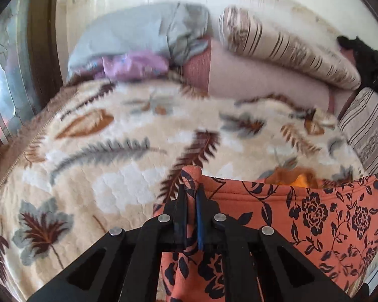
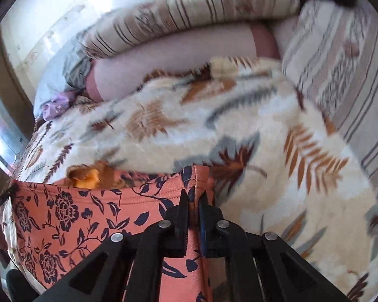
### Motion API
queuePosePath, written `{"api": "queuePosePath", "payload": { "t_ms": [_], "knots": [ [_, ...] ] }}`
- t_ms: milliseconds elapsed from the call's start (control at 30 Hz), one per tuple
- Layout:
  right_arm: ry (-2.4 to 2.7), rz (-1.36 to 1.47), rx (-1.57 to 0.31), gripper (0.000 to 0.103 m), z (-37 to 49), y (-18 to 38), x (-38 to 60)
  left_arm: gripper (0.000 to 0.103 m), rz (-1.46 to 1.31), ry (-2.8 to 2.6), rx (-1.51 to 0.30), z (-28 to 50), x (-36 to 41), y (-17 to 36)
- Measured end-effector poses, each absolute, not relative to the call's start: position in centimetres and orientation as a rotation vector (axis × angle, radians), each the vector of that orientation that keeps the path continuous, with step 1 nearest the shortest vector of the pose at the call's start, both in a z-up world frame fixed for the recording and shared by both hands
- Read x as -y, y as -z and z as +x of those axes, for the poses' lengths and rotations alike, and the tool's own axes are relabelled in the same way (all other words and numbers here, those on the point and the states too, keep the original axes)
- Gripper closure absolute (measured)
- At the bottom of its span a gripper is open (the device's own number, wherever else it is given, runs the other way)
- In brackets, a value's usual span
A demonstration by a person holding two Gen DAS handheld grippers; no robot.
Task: Fold small clothes
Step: 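Press and smooth the folded shirt with both tools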
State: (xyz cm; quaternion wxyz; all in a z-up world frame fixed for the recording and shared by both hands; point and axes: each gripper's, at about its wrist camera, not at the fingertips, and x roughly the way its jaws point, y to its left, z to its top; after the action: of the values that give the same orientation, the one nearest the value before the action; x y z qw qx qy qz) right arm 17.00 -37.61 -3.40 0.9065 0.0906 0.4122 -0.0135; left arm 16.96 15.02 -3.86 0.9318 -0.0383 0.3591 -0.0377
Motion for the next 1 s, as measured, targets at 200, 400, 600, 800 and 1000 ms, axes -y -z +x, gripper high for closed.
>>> {"api": "queuePosePath", "payload": {
  "t_ms": [200,400,600,800,1000],
  "knots": [
    [0.057,0.228,-0.893,0.096,21.9,6.2,38.3,0.093,-0.108,0.014,-0.813,20.9,-16.5,8.1],
    [0.062,0.398,-0.958,0.075,22.6,11.7,40.0,0.070,-0.089,-0.006,-0.970,23.2,-16.2,12.0],
    [0.030,0.461,-0.842,0.018,16.9,5.2,40.7,0.047,-0.198,0.002,-0.822,16.9,-18.1,5.3],
    [-0.299,0.617,-0.805,0.018,8.8,3.1,35.9,0.039,-0.229,0.055,-0.804,8.5,-16.6,5.1],
    [-0.212,0.726,-0.943,0.024,6.1,12.2,35.8,0.038,-0.189,-0.042,-1.034,7.1,-16.1,12.4]
  ]
}}
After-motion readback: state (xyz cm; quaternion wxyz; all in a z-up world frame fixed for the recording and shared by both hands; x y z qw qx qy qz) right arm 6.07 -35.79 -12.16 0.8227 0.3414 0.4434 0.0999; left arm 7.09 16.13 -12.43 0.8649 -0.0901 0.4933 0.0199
